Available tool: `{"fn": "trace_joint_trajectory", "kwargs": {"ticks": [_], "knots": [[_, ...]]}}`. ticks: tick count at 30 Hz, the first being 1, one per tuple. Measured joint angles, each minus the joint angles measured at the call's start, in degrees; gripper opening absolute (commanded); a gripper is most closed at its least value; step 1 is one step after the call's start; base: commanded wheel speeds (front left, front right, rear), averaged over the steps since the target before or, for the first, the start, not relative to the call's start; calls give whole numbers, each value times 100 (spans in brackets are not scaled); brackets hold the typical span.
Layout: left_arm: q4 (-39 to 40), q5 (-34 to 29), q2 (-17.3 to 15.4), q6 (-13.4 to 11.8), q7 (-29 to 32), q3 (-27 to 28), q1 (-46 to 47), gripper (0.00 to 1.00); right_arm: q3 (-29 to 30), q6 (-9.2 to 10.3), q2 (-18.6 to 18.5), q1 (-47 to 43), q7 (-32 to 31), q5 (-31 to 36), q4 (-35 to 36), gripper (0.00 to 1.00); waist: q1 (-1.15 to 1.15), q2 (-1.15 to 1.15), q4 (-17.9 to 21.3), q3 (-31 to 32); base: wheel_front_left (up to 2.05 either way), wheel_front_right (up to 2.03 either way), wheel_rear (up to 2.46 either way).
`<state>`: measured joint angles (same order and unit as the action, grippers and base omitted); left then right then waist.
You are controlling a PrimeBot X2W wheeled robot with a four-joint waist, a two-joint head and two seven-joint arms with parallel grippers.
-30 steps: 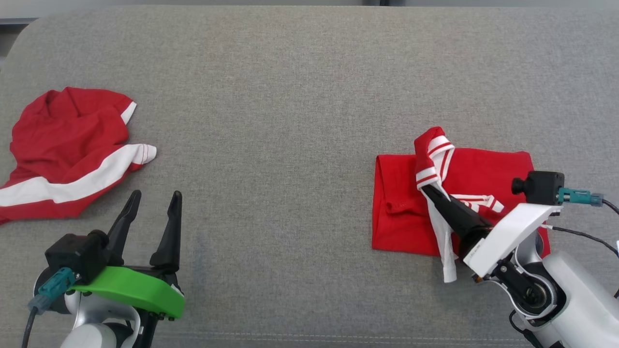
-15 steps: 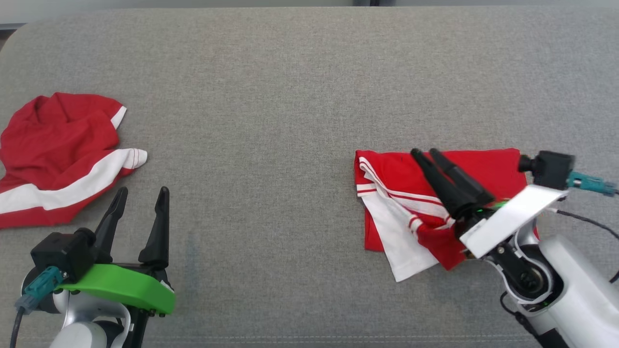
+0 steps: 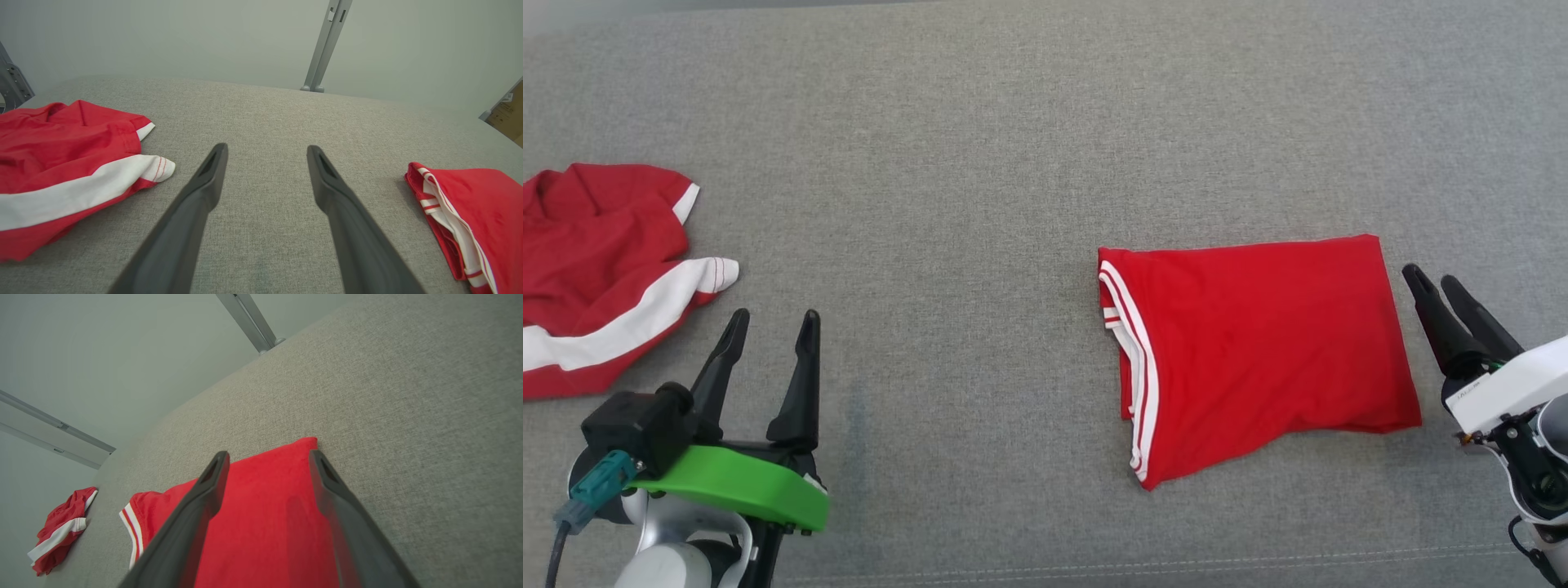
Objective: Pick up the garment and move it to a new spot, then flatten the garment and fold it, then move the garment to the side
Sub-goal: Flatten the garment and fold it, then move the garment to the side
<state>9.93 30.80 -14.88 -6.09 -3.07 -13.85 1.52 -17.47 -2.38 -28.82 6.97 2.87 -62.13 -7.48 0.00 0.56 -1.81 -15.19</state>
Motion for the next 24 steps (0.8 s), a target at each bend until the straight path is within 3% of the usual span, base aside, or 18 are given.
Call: {"fn": "trace_joint_trajectory", "kwargs": {"ticks": [6, 14, 15, 16, 17, 20, 24], "knots": [[22, -62, 77, 0, 1, -111, 14, 100, -112, 94, -26, -60, -101, 26, -442, 100, 0, 0, -102, -69, 0, 0, 0], [20, -79, 94, -1, 7, -111, 25, 100, -319, 55, 20, -38, -420, -65, -816, 100, 0, 0, -296, -145, 0, 0, 0], [20, -79, 98, -1, 7, -116, 31, 100, -327, 35, 21, -32, -461, -96, -839, 44, 0, 0, -317, -153, 0, 0, 0], [15, -82, 101, -1, 7, -120, 37, 100, -353, -10, 5, -8, -509, -104, -851, 5, 0, 0, -337, -160, 0, 0, 0], [12, -83, 104, -2, 7, -120, 47, 100, -380, -69, -12, 33, -572, -105, -846, 0, 0, 0, -357, -164, 0, 0, 0], [26, -83, 104, -2, 5, -82, 91, 100, -610, -204, -86, 292, -895, -79, -749, 0, 0, 0, -389, -186, 0, 0, 0], [120, -85, 102, -3, 11, -78, 94, 100, -784, -214, -611, 750, -1337, 261, -631, 0, 0, 0, -386, -265, 0, 0, 0]]}}
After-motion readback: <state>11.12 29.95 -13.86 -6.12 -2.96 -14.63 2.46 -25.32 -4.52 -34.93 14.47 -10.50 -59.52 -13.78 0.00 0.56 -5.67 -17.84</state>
